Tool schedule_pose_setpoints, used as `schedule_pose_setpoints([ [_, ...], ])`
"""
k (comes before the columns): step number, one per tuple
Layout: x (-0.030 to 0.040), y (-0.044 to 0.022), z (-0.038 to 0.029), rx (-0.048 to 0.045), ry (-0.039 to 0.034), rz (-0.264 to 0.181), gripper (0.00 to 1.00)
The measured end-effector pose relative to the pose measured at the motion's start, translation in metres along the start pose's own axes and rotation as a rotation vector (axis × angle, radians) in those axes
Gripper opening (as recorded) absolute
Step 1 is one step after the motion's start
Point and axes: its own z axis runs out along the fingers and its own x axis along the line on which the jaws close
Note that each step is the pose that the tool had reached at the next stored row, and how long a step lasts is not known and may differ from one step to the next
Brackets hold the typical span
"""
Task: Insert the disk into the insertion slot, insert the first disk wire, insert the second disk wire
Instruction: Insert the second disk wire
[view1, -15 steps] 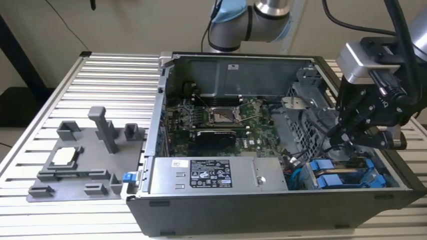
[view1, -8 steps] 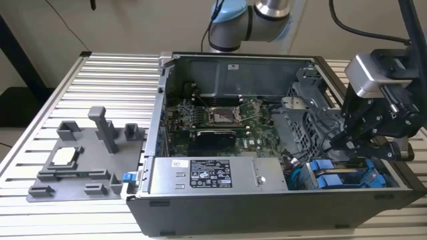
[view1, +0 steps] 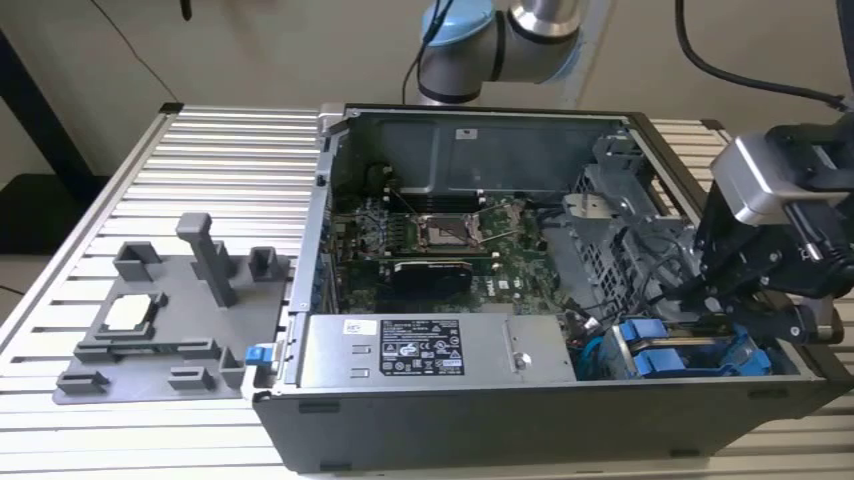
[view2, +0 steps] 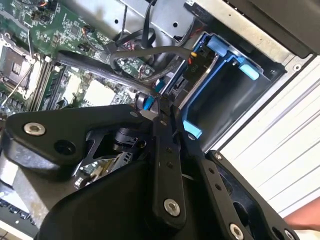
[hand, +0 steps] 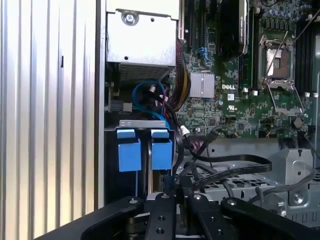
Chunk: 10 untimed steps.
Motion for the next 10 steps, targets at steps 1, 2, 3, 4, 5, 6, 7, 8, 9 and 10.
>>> schedule_pose_setpoints([
  [1,0.0006,-0.0017,0.0013,0.0000,-0.0012,0.000,0.16],
  [2,0.0012,-0.0035,0.0028,0.0000,-0.0021,0.000,0.16],
  [3,0.0017,-0.0051,0.0044,0.0000,-0.0027,0.000,0.16],
  [4,0.0021,-0.0060,0.0060,0.0000,-0.0035,0.000,0.16],
  [5,0.0025,-0.0063,0.0076,0.0002,-0.0041,0.000,0.16],
  [6,0.0030,-0.0065,0.0094,0.0007,-0.0047,0.002,0.16],
  [7,0.0034,-0.0067,0.0110,0.0011,-0.0051,0.004,0.16],
  [8,0.0038,-0.0070,0.0128,0.0014,-0.0058,0.006,0.16],
  [9,0.0042,-0.0075,0.0141,0.0017,-0.0060,0.007,0.16],
  [10,0.0044,-0.0080,0.0151,0.0019,-0.0063,0.008,0.16],
])
